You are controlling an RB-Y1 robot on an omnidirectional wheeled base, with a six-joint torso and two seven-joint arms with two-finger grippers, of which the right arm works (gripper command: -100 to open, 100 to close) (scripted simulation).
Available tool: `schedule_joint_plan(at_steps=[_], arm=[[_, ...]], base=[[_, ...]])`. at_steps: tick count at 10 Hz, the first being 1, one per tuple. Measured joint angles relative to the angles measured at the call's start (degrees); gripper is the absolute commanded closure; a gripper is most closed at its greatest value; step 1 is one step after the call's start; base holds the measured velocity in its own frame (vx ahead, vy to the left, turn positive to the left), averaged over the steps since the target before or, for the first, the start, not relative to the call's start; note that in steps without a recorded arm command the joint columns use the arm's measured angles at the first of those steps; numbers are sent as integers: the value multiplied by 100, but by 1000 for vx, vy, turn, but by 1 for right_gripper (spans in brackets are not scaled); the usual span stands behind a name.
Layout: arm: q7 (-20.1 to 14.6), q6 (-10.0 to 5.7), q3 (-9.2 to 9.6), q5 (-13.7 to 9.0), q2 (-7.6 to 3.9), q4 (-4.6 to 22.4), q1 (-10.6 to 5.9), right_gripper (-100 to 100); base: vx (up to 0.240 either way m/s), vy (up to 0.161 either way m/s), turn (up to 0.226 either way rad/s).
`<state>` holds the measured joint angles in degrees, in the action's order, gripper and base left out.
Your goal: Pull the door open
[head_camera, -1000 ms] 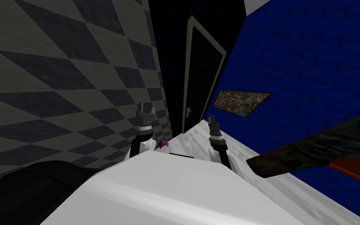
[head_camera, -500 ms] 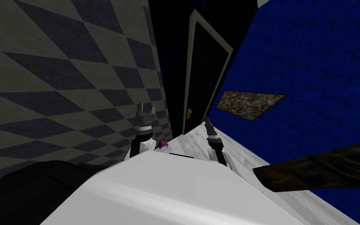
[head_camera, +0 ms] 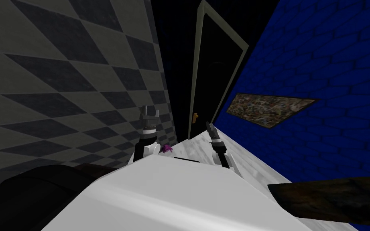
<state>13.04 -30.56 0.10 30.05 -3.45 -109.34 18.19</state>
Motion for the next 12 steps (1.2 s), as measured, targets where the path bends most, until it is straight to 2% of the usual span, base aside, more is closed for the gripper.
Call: schedule_joint_plan(at_steps=[4,6,8,12], arm=[[316,2,-110,556,12,485,-189,-100],[519,-47,-151,835,75,759,-265,-100],[630,16,-168,1118,65,881,-307,-100],[945,17,-232,1647,157,1310,-458,-100]], base=[[82,-80,113],[81,-69,114],[73,-79,110],[65,-84,102]])
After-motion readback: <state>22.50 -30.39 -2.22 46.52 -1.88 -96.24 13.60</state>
